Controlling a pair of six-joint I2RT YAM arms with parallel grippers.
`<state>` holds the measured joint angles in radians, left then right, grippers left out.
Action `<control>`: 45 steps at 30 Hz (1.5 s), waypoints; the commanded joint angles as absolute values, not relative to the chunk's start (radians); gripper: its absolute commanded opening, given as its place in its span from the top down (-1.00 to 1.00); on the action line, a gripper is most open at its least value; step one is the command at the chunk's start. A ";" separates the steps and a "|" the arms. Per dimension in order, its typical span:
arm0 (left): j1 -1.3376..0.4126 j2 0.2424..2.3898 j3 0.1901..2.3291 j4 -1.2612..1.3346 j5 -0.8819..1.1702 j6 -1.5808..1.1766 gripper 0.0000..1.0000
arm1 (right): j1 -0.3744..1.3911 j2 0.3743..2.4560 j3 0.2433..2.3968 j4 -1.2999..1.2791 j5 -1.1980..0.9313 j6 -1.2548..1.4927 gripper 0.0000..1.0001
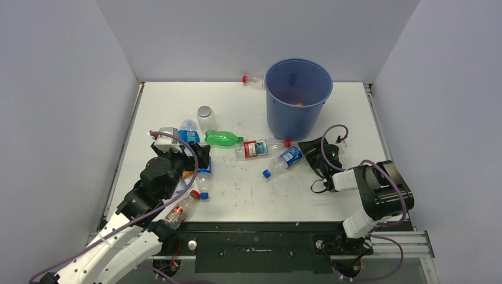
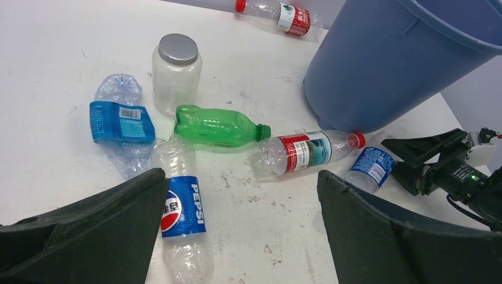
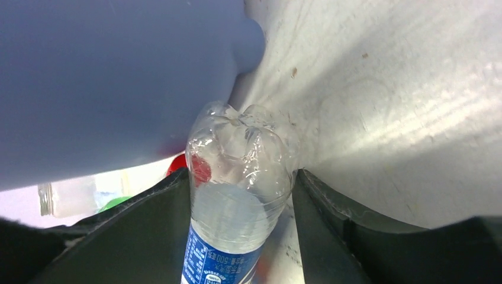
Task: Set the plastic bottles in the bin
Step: Pick up the plastic bottle at the center of the board.
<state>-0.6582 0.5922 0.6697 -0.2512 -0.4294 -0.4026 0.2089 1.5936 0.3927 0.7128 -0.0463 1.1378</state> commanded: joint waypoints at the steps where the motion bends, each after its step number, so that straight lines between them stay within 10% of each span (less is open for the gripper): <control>1: -0.658 0.585 0.686 -0.225 -0.410 -0.403 -0.92 | 0.209 1.572 0.301 0.651 -0.085 1.114 0.00; 20: -0.679 0.456 0.571 0.030 -0.144 -0.424 -0.92 | 0.251 0.427 0.263 0.259 -0.382 0.933 0.23; 30: -0.692 0.736 0.597 0.440 0.689 -0.742 -0.92 | 0.434 0.610 0.490 0.437 -0.620 0.807 0.23; 45: -0.728 0.745 0.637 0.381 0.623 -0.675 -0.92 | 0.896 0.937 0.770 0.430 -0.444 0.507 0.25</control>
